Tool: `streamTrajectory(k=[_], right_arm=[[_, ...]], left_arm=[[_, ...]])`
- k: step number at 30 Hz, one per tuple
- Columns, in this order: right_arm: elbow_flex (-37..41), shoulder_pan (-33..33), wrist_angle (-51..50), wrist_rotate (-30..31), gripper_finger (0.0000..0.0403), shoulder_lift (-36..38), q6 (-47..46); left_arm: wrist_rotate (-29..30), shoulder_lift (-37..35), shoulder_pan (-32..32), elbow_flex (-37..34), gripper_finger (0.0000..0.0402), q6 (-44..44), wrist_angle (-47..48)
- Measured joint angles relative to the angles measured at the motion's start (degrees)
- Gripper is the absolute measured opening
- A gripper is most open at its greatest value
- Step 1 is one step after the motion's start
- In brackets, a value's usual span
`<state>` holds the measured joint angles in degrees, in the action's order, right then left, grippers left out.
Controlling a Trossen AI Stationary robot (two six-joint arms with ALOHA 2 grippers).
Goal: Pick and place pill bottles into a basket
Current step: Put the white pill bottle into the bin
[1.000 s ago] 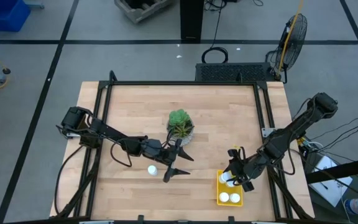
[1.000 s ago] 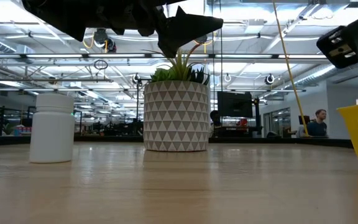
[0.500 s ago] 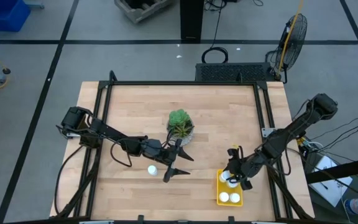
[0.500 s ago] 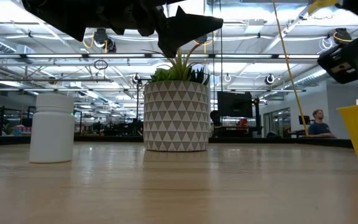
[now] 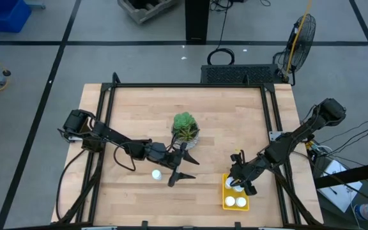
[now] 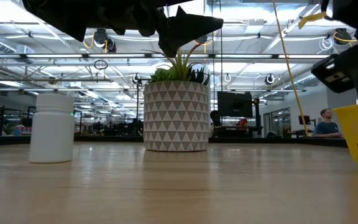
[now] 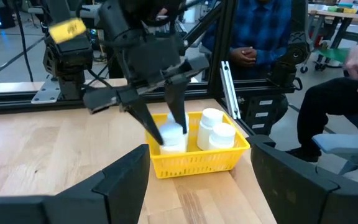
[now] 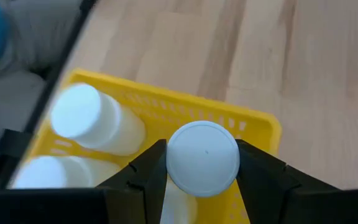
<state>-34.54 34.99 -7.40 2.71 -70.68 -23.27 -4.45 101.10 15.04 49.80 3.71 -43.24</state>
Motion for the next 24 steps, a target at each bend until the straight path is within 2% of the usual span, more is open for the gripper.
streamTrajectory(k=[7,17,24], right_arm=[[-0.2,-0.6,0.4,0.0,0.0153,-1.4,0.6],[-0.1,-0.6,2.5,1.7,0.0201,-1.5,2.0],[-3.9,-0.6,2.0,1.6,0.0219,-1.5,4.6]], left_arm=[[0.0,0.0,0.0,0.0,0.0282,0.0,-0.1],[-0.2,0.0,0.0,0.0,0.0282,-0.2,0.1],[-3.5,0.0,0.0,0.0,0.0282,1.4,0.2]])
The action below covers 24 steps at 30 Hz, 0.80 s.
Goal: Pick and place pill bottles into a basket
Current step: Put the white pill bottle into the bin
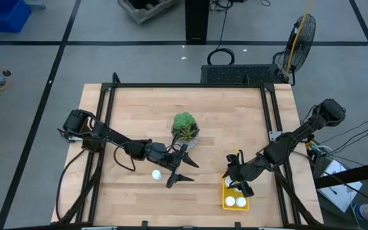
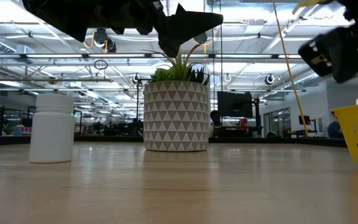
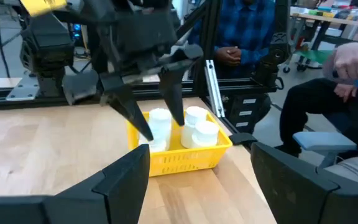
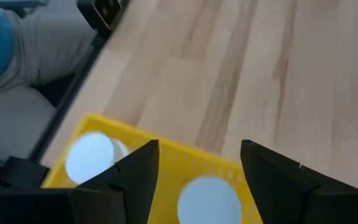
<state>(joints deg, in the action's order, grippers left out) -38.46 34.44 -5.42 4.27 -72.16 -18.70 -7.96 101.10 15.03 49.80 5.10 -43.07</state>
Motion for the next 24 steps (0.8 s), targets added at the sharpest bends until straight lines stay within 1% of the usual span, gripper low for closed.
streamTrajectory(k=[4,7,9,11,12,14,16,18,21,24], right_arm=[[-3.2,0.0,-1.8,0.2,0.0221,0.0,2.9],[-4.4,0.0,-2.5,1.5,0.022,0.2,4.8],[-4.4,0.0,-2.9,1.7,0.022,0.1,5.6],[-4.4,0.0,-3.4,1.8,0.0221,0.1,5.9],[-4.4,0.0,-3.3,2.1,0.0221,0.1,6.0],[-4.4,-0.3,-3.2,3.4,0.0222,0.1,6.5],[-4.4,-0.5,-2.9,4.6,0.0222,0.5,7.4],[-4.4,-1.4,-1.9,5.7,0.0222,0.8,8.3],[-4.4,-2.8,-0.3,6.5,0.0222,0.9,9.3],[-4.4,-4.2,3.5,6.5,0.0222,1.0,10.4]], left_arm=[[0.0,0.0,-0.1,0.0,0.0282,1.1,1.9],[-0.7,0.0,-0.6,0.0,0.0282,0.3,4.0],[-0.9,-1.2,-0.3,0.0,0.0282,-2.0,8.0],[0.4,-2.7,0.6,0.5,0.0282,-4.2,12.2],[1.9,-3.6,1.4,1.3,0.0282,-5.2,15.3],[6.1,-6.3,3.3,2.6,0.0282,-7.6,24.6],[10.8,-7.5,5.2,5.9,0.0282,-9.5,32.9],[14.4,-9.4,7.0,8.9,0.0282,-9.6,43.3],[15.3,-9.6,8.7,14.0,0.0282,-6.8,54.6],[15.3,-9.4,10.3,17.9,0.0282,-1.9,66.0]])
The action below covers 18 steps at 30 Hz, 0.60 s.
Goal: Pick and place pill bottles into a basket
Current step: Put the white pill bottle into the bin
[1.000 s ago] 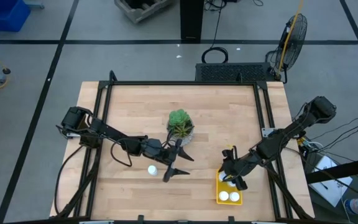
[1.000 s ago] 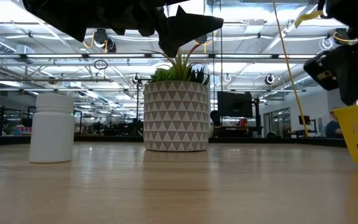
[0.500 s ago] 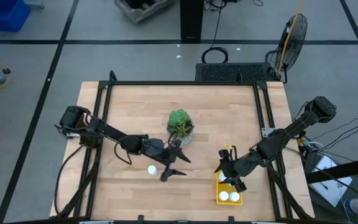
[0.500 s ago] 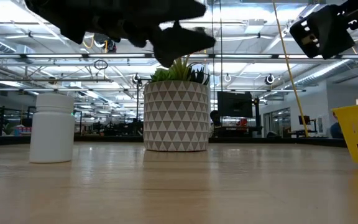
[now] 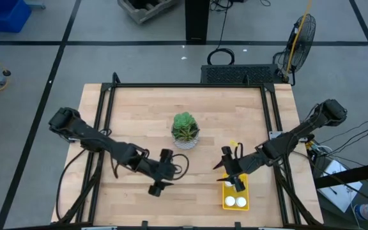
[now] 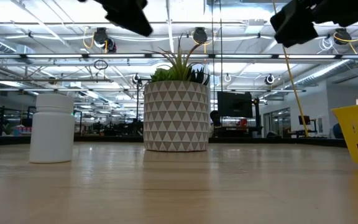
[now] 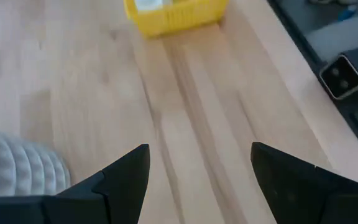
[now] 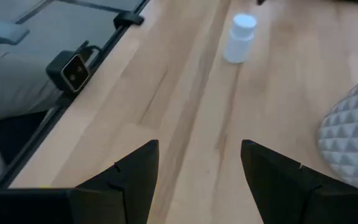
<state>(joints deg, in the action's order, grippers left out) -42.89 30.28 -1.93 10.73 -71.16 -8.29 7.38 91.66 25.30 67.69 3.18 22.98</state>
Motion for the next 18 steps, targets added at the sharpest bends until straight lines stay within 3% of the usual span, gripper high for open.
streamTrajectory(k=[6,10,18], right_arm=[[0.0,-1.0,1.8,-0.3,0.0222,0.0,2.6],[0.0,-1.1,1.8,-0.3,0.0222,0.0,2.1],[0.0,-1.0,1.9,-0.4,0.0222,0.0,-0.8]], left_arm=[[0.3,0.1,3.0,-0.7,0.0282,11.4,13.4],[2.6,0.0,6.2,-2.4,0.0282,15.6,13.8],[15.3,-5.7,13.0,-9.4,0.0282,23.5,13.9]])
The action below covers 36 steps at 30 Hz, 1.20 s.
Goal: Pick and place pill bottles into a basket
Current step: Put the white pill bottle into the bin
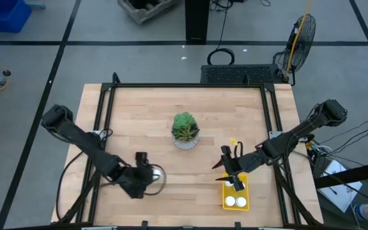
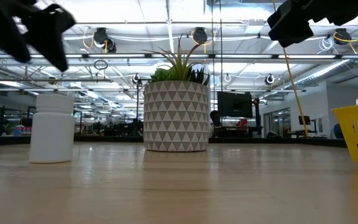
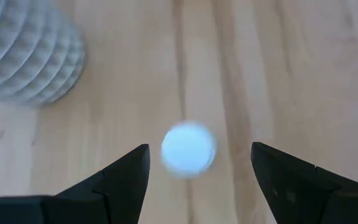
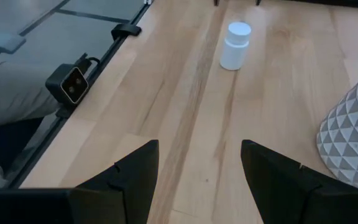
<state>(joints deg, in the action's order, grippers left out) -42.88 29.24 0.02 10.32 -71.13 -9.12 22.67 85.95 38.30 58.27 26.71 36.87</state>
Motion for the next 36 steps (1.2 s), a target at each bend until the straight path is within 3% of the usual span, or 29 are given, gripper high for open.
streamTrajectory(k=[2,9,14,19,25,31,36], right_arm=[[0.0,0.1,0.4,0.0,0.0222,0.0,-0.3],[0.0,0.1,1.5,-0.1,0.0222,0.0,-0.6],[0.0,-0.2,2.8,-1.7,0.0222,0.0,-0.5],[0.0,-1.2,10.4,-2.8,0.0222,-0.5,1.1],[0.0,-3.7,25.0,-1.0,0.0222,-4.9,9.7],[0.0,-9.2,35.6,-1.4,0.0222,-12.7,11.0],[0.0,-11.5,43.6,-6.1,0.0222,-17.9,11.3]], left_arm=[[3.1,-3.4,1.9,-3.3,0.0282,2.4,-1.5],[12.9,-12.7,9.0,-19.0,0.0282,3.8,-21.7],[15.0,-13.6,9.7,-29.2,0.0282,5.4,-33.9],[15.7,-13.3,9.6,-36.9,0.0282,4.8,-46.6],[16.4,-13.3,9.7,-40.2,0.0282,4.6,-52.1],[16.4,-13.3,9.7,-40.2,0.0282,4.8,-52.2],[16.6,-12.4,9.7,-40.2,0.0282,5.1,-53.4]])
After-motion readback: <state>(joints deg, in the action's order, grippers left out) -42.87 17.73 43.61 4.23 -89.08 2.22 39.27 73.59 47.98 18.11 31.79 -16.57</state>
